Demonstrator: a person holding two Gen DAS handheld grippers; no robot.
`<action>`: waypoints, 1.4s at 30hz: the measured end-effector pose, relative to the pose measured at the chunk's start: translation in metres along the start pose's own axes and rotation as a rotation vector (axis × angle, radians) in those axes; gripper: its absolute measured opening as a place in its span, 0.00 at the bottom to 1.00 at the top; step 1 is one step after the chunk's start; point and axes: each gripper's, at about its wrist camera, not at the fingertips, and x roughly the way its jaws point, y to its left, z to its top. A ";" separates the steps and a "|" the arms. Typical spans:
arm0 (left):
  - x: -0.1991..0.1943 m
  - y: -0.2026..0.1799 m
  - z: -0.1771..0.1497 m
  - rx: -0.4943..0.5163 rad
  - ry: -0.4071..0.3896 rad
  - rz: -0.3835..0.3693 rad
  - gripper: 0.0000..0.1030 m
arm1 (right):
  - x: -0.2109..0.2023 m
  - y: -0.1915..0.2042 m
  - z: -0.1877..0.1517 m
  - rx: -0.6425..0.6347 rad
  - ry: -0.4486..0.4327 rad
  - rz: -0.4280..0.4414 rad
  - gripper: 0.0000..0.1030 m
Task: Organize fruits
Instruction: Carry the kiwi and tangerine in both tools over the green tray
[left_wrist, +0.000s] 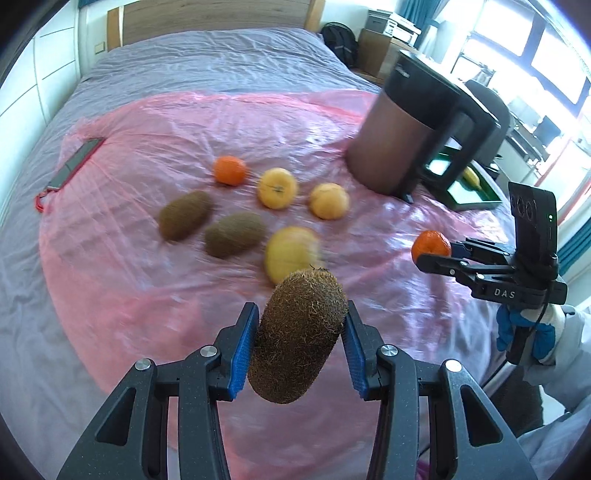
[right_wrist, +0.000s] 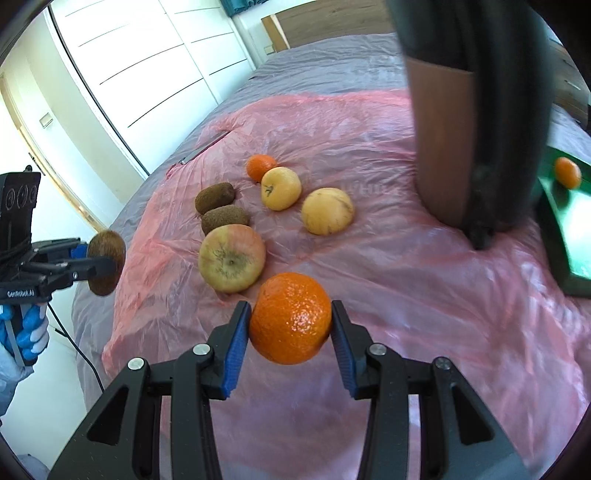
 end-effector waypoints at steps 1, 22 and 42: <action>0.001 -0.009 -0.001 0.004 0.003 -0.010 0.38 | -0.005 -0.004 -0.002 0.004 -0.004 -0.006 0.42; 0.045 -0.188 0.031 0.193 0.063 -0.177 0.38 | -0.129 -0.130 -0.045 0.159 -0.128 -0.214 0.42; 0.126 -0.333 0.148 0.317 -0.028 -0.163 0.38 | -0.181 -0.260 -0.007 0.229 -0.247 -0.405 0.42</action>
